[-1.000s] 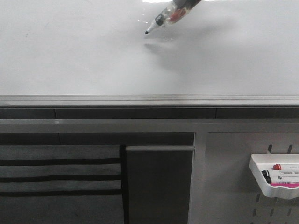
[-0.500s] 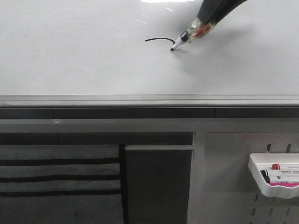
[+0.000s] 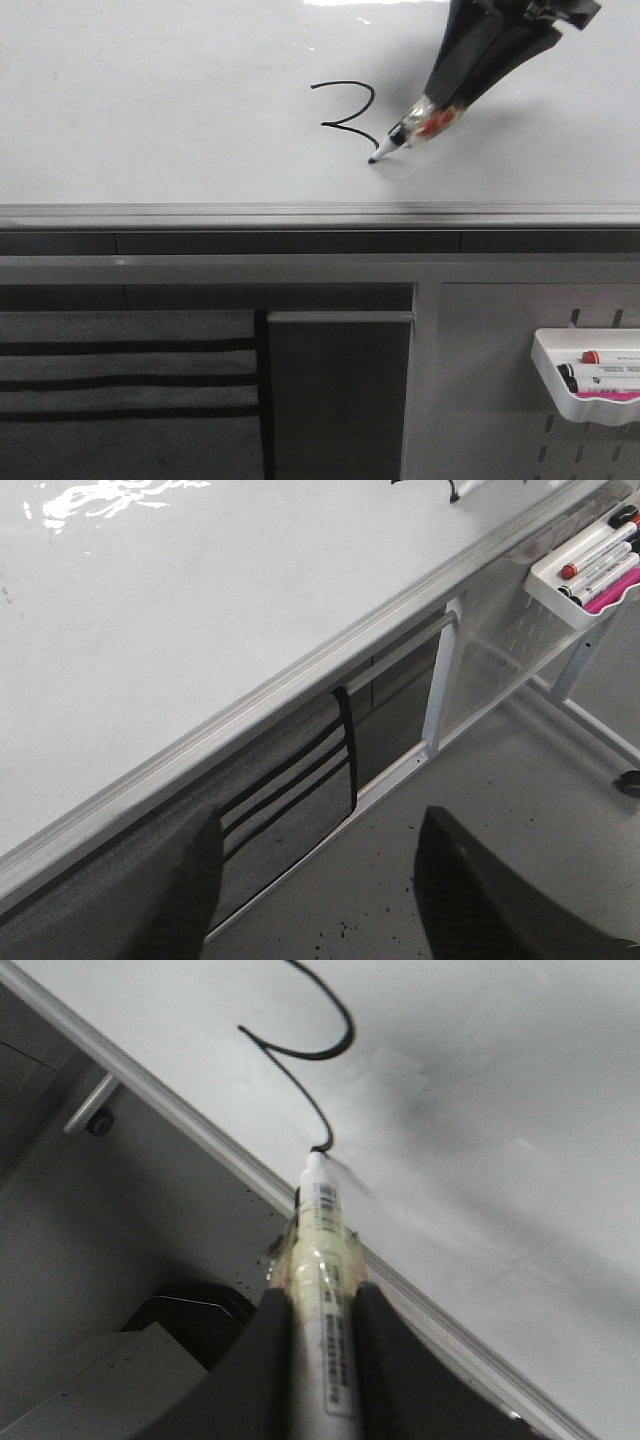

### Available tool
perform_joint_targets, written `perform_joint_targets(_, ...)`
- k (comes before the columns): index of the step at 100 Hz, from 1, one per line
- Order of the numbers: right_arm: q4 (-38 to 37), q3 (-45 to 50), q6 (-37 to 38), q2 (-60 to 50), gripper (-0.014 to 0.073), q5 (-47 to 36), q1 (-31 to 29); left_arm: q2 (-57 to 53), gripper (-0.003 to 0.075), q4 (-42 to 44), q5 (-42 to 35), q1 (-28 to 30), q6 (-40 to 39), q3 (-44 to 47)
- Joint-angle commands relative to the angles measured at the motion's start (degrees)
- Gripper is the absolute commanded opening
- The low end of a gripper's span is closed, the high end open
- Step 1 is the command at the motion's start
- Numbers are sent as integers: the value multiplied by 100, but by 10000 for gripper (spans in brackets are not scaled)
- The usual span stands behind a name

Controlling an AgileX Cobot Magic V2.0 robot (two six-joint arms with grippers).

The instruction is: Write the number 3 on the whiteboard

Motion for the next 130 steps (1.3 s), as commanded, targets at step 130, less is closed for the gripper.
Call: perform_joint_targets(130,2082,1033,-4718,-2554,39,1803,495,2298,384,-830,179,-3190,1488,-2116)
